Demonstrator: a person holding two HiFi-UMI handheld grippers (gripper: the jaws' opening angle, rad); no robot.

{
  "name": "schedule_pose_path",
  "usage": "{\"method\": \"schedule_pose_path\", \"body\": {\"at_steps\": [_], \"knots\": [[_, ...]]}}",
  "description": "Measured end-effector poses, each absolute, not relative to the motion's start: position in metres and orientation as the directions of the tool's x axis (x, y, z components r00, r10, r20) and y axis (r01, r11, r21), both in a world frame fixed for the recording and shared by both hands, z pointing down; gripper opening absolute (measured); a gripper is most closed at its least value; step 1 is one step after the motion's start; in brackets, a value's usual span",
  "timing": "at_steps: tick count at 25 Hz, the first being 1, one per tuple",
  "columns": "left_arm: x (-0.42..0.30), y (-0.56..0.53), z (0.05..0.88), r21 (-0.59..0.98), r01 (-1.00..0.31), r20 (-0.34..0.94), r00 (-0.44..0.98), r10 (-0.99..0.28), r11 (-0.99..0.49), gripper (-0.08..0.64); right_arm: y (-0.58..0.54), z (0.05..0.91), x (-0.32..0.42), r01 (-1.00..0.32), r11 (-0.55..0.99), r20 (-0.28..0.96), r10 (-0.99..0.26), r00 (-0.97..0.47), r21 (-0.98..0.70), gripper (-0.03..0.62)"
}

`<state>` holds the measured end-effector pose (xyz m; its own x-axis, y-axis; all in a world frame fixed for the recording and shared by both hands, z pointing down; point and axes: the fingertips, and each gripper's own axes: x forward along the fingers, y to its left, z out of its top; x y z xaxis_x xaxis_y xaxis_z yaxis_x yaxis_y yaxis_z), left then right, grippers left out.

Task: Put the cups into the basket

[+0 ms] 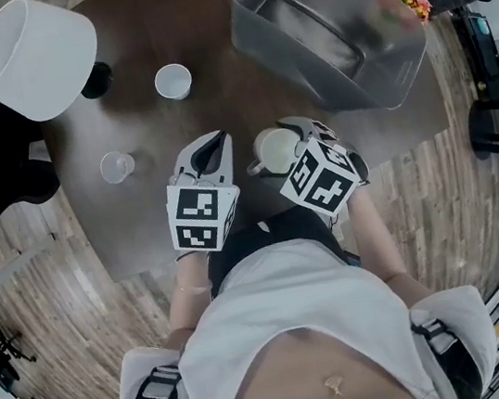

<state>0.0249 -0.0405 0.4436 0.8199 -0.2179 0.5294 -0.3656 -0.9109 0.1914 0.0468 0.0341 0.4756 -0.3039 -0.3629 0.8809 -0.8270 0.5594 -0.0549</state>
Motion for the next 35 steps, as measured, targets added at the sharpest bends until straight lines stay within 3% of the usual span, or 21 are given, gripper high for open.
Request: {"method": "schedule_pose_path", "body": {"at_steps": [5, 12, 21, 35], "knots": [[0.054, -0.028, 0.441, 0.186, -0.317, 0.534, 0.827, -0.175, -0.93, 0.012, 0.054, 0.48, 0.074, -0.863, 0.5, 0.883, -0.373, -0.286, -0.069, 0.416], [0.066, -0.016, 0.437, 0.171, -0.317, 0.565, 0.807, -0.171, -0.933, 0.012, 0.059, 0.481, 0.078, -0.837, 0.541, 0.877, -0.357, -0.321, -0.086, 0.416], [0.069, -0.036, 0.404, 0.169, -0.268, 0.577, 0.807, -0.125, -0.949, 0.012, 0.058, 0.435, 0.07, -0.678, 0.71, 0.827, -0.257, -0.5, -0.189, 0.416], [0.127, -0.073, 0.291, 0.017, -0.182, 0.444, 0.882, -0.155, -0.983, 0.012, 0.022, 0.286, 0.108, -0.473, 0.881, 0.822, -0.285, -0.494, 0.021, 0.416]]}}
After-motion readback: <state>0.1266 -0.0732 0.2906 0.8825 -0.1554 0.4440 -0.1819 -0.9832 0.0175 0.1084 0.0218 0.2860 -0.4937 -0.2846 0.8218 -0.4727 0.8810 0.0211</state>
